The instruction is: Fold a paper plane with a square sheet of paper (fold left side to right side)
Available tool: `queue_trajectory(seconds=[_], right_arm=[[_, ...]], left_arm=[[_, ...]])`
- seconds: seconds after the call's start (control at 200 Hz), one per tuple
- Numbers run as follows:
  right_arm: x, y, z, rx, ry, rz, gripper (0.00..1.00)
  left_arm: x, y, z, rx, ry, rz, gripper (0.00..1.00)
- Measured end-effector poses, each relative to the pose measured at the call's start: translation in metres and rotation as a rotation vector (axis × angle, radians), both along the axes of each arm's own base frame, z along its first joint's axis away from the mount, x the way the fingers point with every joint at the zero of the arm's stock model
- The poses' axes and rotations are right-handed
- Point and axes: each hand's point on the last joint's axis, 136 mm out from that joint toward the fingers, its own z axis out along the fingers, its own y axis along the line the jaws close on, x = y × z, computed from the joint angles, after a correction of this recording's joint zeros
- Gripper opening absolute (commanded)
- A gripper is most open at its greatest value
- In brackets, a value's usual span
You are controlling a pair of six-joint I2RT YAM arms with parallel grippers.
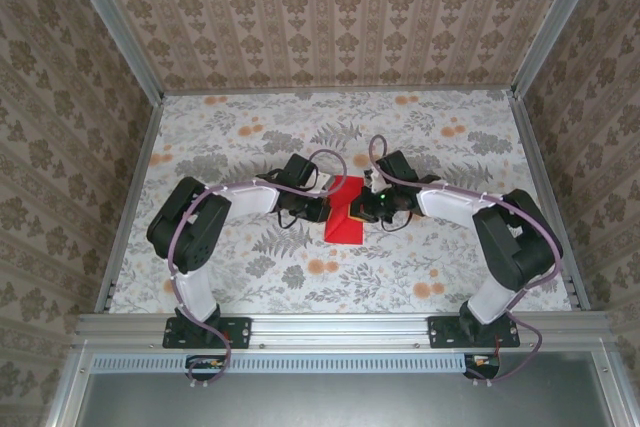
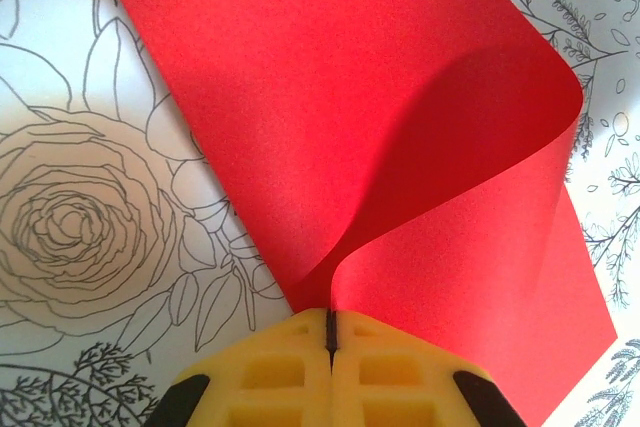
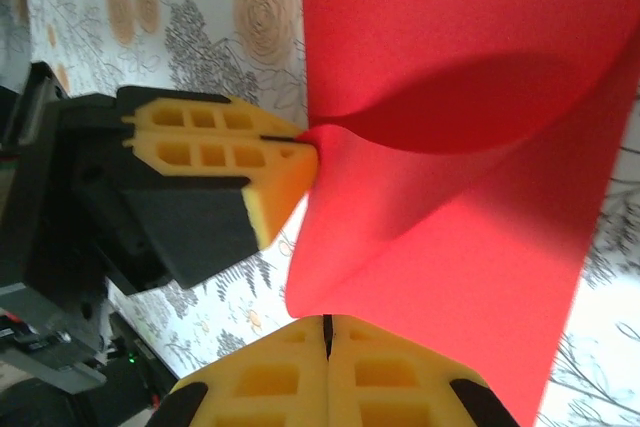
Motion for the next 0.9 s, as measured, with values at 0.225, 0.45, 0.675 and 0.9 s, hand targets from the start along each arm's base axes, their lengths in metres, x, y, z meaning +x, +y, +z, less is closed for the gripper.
queue_trajectory(seconds=[0.225, 0.45, 0.675, 0.9], right_arm=[[0.014, 0.023, -0.004, 0.027, 0.006, 0.026, 0.03], [0.012, 0.028, -0.018, 0.011, 0.037, 0.040, 0.02], [0.009, 0.023, -0.028, -0.025, 0.050, 0.049, 0.02], [0.006, 0.017, -0.040, -0.077, 0.066, 0.056, 0.02]], left_arm=[[-0.001, -0.001, 0.000, 0.008, -0.005, -0.005, 0.00], [-0.001, -0.001, 0.000, 0.012, -0.010, -0.008, 0.00], [-0.002, -0.002, 0.000, 0.013, -0.011, -0.010, 0.00], [-0.001, -0.002, 0.000, 0.014, -0.012, -0.010, 0.00]])
